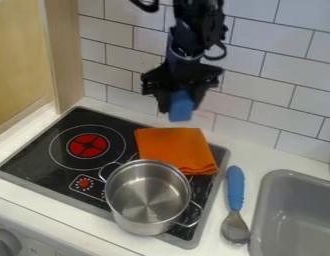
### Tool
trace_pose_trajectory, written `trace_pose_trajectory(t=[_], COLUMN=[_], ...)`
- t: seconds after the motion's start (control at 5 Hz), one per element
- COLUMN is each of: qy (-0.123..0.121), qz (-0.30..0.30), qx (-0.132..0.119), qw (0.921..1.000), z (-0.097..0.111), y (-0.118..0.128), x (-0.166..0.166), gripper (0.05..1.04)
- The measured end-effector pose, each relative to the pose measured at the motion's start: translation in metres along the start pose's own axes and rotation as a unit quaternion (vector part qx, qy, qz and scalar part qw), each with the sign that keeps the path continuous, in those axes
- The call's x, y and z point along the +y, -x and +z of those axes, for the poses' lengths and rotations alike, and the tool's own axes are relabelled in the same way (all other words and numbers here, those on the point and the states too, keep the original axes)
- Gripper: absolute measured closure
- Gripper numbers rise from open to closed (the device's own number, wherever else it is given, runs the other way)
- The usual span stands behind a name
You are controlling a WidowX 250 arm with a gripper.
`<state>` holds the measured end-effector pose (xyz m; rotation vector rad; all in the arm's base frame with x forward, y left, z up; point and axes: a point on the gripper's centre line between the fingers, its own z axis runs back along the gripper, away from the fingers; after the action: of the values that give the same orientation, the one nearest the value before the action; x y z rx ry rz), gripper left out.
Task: Put the blue thing on top of the orange cloth
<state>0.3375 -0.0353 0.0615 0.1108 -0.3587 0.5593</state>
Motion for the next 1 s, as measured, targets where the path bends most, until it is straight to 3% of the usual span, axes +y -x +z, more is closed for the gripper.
trace_pose_trajectory(t=[0.8, 1.0], qy=[-0.009, -0.008], qz=[-0.033, -0.031], qx=[0.032, 0.031], qw=[0.9989, 0.9990], z=[-0.034, -0.035], y=[0.027, 0.027], x=[-0.011, -0.011], gripper=[0.518, 0.441])
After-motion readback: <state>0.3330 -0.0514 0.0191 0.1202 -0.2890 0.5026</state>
